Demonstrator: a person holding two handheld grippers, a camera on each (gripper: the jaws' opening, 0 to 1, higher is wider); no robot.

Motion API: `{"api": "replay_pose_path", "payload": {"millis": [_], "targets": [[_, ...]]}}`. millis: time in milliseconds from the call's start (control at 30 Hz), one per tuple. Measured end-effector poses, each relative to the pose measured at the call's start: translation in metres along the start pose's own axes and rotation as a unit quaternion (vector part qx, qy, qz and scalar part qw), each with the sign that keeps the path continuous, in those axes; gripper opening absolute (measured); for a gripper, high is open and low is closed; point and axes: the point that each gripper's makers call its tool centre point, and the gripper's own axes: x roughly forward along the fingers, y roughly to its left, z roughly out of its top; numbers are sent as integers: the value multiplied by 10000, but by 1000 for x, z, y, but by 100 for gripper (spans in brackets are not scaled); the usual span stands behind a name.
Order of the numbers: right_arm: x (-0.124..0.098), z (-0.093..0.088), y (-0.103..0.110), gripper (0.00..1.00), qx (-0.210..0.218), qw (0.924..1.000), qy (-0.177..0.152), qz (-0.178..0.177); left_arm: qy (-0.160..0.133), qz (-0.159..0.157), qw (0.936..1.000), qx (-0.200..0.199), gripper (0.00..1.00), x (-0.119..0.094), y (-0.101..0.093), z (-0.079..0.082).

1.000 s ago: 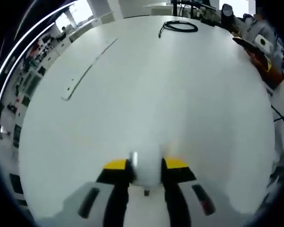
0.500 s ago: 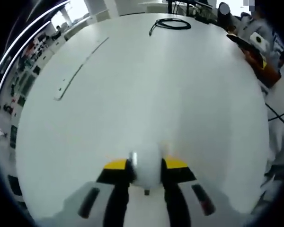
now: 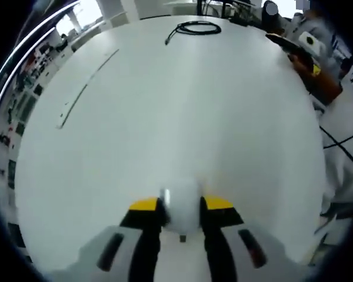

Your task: Plug the desk Type‑C cable into the charger adapter.

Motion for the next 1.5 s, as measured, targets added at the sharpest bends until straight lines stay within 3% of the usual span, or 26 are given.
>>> {"api": "replay_pose_path", "payload": {"millis": [100,400,533,700,733,1000,1033,1500], "targets": [[0,1,0,94,-19,10000,-4,-2,-162,-225,9994,-184,25,-1,-22,5],[2,2,12,94,-59,9999,16,98,-78,-283,9996,34,25,-3,-38,3],[2,2,14,94,-69,9999,24,120,-138,-414,9990,96,25,-3,-54,6],[2,2,15,94,-74,9999,19,121,-124,-405,9990,147,25,-3,-58,6],[1,2,15,94,-65,9999,21,117,-114,-418,9989,197,25,-4,-72,8],[2,1,20,94,-61,9998,23,178,-130,-521,9978,388,25,-5,-82,3],[3,1,21,94,-63,9998,27,186,-110,-537,9976,417,25,-5,-93,5],[3,3,25,94,-89,9997,-6,210,-1,-652,9958,649,25,-8,-127,6]]}}
